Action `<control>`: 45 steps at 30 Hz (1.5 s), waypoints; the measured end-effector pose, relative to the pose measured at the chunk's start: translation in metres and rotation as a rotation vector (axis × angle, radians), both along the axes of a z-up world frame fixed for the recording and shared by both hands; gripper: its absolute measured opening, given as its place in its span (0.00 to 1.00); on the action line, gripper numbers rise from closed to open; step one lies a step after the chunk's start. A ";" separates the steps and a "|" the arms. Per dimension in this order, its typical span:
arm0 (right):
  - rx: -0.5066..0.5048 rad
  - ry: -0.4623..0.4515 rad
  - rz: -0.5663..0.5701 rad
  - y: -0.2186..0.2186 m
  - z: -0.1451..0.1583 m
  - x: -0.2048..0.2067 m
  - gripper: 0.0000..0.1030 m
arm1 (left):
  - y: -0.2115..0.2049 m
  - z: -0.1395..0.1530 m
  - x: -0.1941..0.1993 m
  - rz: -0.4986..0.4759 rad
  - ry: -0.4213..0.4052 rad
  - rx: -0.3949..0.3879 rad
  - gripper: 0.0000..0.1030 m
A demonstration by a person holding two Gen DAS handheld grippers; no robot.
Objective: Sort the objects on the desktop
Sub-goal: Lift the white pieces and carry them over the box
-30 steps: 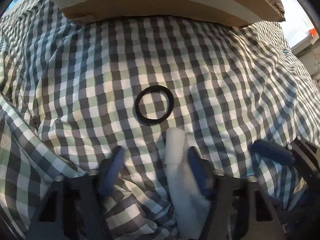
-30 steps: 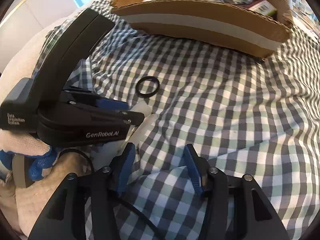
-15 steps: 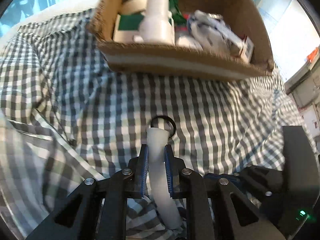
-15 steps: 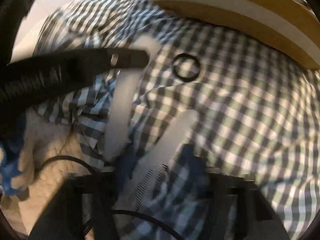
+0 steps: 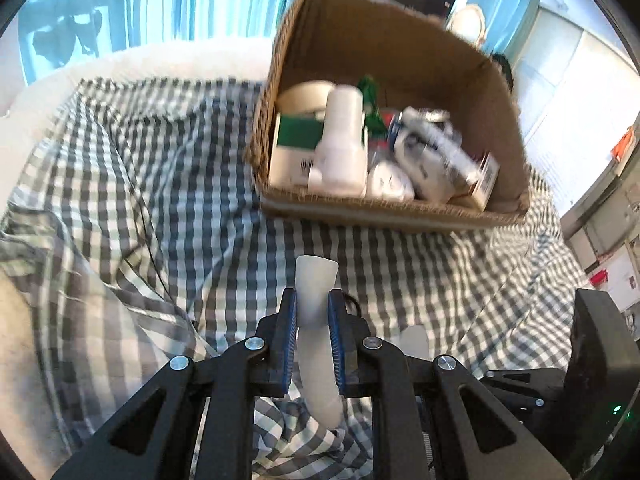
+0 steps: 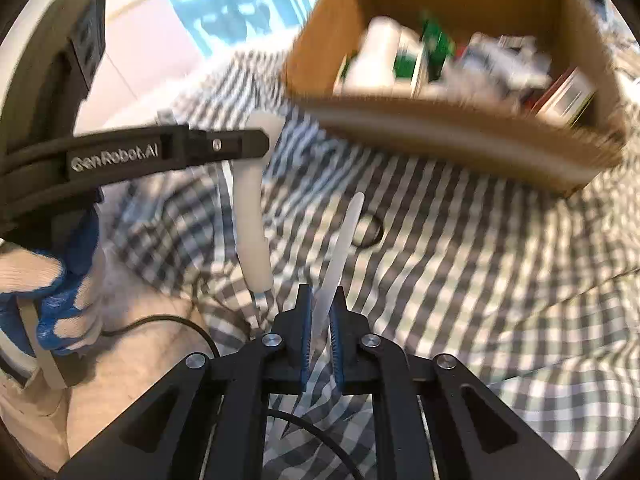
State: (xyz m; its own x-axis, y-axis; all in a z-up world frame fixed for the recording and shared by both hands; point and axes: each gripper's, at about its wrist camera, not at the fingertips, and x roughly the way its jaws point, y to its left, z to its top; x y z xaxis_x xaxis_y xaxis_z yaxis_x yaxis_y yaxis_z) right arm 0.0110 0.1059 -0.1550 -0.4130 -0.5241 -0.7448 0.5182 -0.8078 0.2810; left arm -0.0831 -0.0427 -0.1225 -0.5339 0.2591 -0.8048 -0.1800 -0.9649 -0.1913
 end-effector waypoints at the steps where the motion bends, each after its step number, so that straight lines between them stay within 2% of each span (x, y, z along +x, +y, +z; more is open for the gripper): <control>1: -0.009 0.031 -0.018 0.003 0.006 0.001 0.05 | -0.001 0.006 0.002 0.002 0.021 0.007 0.15; 9: -0.044 0.159 -0.102 0.029 0.040 -0.010 0.03 | 0.005 0.051 0.020 -0.011 0.167 0.032 0.15; 15: -0.063 0.262 -0.137 0.044 0.090 -0.011 0.03 | 0.010 0.086 0.032 -0.027 0.239 0.049 0.15; 18: -0.033 0.339 -0.163 0.049 0.113 -0.011 0.03 | 0.014 0.105 0.037 -0.036 0.283 0.054 0.15; 31: -0.136 0.553 -0.212 0.075 0.215 -0.024 0.03 | 0.034 0.186 0.037 -0.087 0.454 0.058 0.15; 34: -0.154 0.582 -0.219 0.078 0.227 -0.031 0.03 | 0.038 0.204 0.030 -0.094 0.500 0.058 0.15; 39: -0.166 0.611 -0.232 0.081 0.243 -0.052 0.03 | 0.044 0.217 0.013 -0.120 0.541 0.060 0.15; 45: -0.153 0.581 -0.243 0.080 0.223 -0.090 0.03 | 0.059 0.209 -0.020 -0.137 0.544 0.059 0.15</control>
State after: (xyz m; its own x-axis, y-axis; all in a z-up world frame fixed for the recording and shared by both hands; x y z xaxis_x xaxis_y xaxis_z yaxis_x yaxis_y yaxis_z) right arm -0.0790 0.1861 0.0680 -0.8468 -0.4471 -0.2882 0.4277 -0.8944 0.1311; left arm -0.1034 0.0160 0.0863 -0.8265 0.3913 -0.4047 -0.3904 -0.9164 -0.0888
